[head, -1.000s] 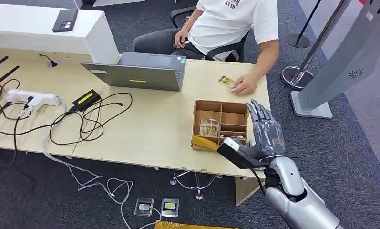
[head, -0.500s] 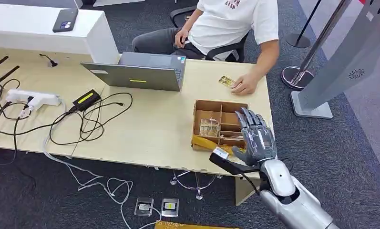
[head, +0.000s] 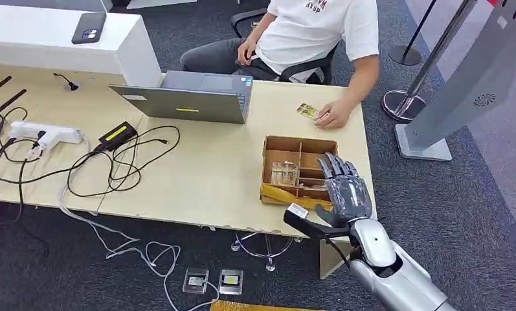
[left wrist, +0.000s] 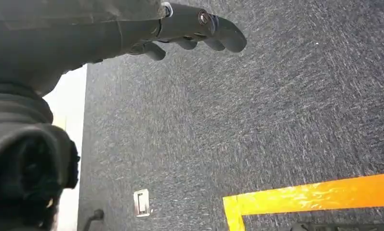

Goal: Pass the card to the sensor for recognition and then transmit it.

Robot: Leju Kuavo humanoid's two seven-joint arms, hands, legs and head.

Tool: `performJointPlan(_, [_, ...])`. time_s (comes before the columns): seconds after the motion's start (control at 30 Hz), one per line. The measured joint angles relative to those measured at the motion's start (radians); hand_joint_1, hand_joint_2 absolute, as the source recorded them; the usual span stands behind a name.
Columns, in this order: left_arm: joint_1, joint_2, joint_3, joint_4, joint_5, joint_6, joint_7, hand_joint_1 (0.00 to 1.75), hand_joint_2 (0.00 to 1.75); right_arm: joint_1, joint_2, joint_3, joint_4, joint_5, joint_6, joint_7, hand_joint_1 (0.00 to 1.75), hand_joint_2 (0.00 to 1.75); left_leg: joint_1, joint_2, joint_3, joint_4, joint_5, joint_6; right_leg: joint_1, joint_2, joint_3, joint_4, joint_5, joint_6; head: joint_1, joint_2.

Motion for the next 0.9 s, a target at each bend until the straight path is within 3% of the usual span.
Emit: performJointPlan(0.9, [0.000,0.000,-0.001,-0.004,-0.013,0.003,-0.001,0.00,0.00,0.000,0.007,-0.019,0.135,-0.016,-0.045,0.002,0.00,1.75,0.000,0.000,0.000,0.000,0.000,0.000,0.000,0.000,0.000,0.000,0.000,0.000,0.000,0.000])
